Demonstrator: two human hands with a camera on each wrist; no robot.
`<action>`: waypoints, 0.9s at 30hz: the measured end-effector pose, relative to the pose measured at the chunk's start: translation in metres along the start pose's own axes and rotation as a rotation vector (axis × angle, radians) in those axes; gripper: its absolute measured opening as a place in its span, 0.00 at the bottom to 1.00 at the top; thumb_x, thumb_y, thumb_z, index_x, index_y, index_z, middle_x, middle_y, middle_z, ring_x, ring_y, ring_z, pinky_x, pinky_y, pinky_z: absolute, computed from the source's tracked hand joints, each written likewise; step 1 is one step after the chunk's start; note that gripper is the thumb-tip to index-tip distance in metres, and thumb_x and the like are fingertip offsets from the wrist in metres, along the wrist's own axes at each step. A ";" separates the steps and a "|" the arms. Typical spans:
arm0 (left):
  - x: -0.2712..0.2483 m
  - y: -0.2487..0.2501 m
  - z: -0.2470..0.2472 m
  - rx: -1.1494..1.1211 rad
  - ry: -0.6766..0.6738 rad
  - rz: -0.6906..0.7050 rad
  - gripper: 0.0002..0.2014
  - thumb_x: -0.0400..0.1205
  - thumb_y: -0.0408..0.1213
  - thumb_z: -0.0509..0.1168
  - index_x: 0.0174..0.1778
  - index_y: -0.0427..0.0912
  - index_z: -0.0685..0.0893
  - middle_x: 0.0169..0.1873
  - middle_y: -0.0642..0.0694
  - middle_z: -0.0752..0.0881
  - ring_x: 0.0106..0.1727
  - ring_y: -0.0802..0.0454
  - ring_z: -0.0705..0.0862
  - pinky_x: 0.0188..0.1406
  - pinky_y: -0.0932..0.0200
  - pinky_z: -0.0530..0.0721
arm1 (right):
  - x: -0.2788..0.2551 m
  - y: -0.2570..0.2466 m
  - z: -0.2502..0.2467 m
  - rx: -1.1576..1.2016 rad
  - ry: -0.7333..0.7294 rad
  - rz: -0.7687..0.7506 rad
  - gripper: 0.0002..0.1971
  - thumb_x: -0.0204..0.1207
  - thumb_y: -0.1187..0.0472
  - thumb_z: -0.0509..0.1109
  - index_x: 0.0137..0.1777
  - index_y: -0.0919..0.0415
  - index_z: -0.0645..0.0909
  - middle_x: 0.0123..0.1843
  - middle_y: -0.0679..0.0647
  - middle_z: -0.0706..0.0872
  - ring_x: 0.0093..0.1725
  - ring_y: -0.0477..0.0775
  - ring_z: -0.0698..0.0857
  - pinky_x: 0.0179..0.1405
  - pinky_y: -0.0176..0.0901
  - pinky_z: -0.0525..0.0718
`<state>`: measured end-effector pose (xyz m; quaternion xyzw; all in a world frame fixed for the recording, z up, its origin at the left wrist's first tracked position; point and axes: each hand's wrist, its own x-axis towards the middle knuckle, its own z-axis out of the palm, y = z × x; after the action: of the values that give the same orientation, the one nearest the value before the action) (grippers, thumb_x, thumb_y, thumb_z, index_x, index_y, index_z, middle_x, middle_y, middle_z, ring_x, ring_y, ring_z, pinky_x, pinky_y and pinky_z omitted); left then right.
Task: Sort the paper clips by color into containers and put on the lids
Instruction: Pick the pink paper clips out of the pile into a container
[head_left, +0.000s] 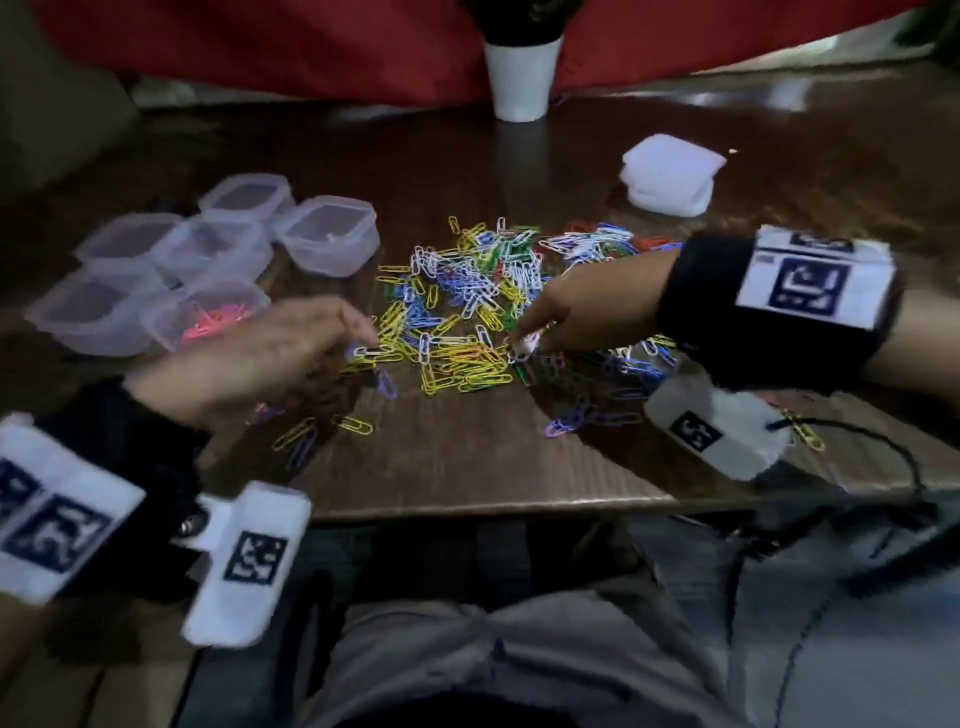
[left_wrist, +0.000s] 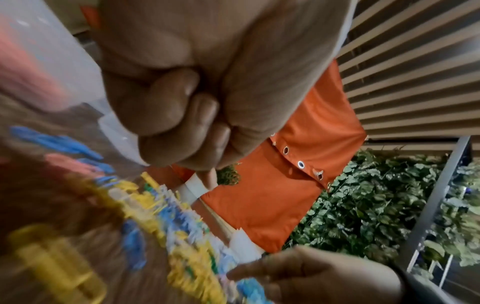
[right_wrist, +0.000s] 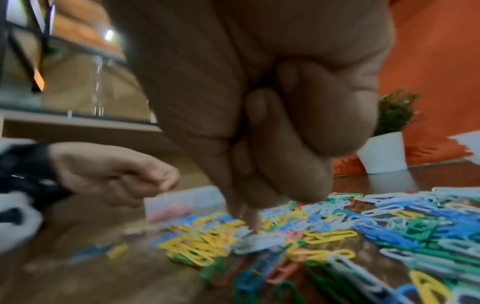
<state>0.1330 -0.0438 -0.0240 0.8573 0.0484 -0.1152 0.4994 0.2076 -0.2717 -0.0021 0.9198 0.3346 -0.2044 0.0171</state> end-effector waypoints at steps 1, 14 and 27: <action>-0.006 -0.006 0.006 -0.011 -0.037 0.037 0.07 0.79 0.42 0.62 0.42 0.42 0.80 0.21 0.47 0.69 0.20 0.58 0.65 0.18 0.72 0.62 | 0.005 0.002 0.000 -0.023 -0.042 0.001 0.21 0.83 0.62 0.57 0.75 0.47 0.71 0.58 0.55 0.82 0.57 0.55 0.81 0.53 0.38 0.75; -0.004 -0.024 0.054 -0.518 0.268 -0.030 0.15 0.86 0.31 0.49 0.37 0.45 0.75 0.13 0.58 0.59 0.12 0.66 0.53 0.14 0.81 0.51 | 0.050 0.029 0.000 -0.033 0.057 0.058 0.06 0.73 0.58 0.73 0.42 0.58 0.80 0.31 0.50 0.76 0.41 0.53 0.75 0.30 0.35 0.68; -0.005 -0.011 0.063 -0.379 0.330 0.038 0.15 0.85 0.29 0.51 0.35 0.44 0.77 0.11 0.58 0.63 0.11 0.65 0.58 0.08 0.75 0.54 | 0.021 0.059 0.007 0.967 -0.101 0.111 0.20 0.85 0.62 0.56 0.28 0.62 0.65 0.15 0.46 0.66 0.13 0.40 0.60 0.11 0.25 0.56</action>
<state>0.1168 -0.0931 -0.0622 0.7565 0.1341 0.0470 0.6384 0.2557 -0.3058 -0.0229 0.8278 0.1508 -0.3794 -0.3848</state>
